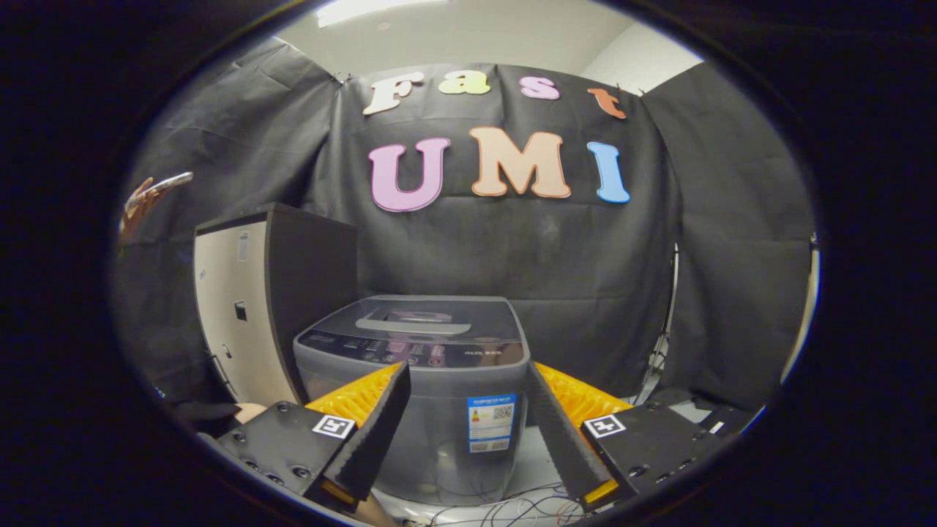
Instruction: Put the clothes into the washing machine and then close the washing machine lid.
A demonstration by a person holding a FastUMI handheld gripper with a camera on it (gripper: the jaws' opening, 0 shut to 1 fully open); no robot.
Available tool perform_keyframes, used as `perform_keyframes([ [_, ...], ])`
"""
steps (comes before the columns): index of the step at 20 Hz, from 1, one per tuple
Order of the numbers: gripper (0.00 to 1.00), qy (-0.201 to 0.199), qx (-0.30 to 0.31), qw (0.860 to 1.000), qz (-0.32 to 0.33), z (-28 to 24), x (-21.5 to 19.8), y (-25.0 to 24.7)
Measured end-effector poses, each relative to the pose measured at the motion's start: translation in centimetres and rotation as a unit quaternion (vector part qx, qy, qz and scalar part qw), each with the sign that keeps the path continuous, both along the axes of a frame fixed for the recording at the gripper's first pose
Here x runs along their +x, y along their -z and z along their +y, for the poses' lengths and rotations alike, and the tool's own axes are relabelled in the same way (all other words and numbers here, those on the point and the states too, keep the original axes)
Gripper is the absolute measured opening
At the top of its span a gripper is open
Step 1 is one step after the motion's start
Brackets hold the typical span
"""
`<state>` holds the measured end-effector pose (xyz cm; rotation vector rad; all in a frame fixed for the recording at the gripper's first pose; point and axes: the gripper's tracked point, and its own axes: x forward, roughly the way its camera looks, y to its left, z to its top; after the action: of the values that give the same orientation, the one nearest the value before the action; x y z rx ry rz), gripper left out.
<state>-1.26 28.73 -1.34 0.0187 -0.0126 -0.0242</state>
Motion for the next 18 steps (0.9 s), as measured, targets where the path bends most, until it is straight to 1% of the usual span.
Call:
perform_keyframes([
  [18,0.98,-0.004,0.000,1.000,0.002,0.06,-0.17,0.04],
])
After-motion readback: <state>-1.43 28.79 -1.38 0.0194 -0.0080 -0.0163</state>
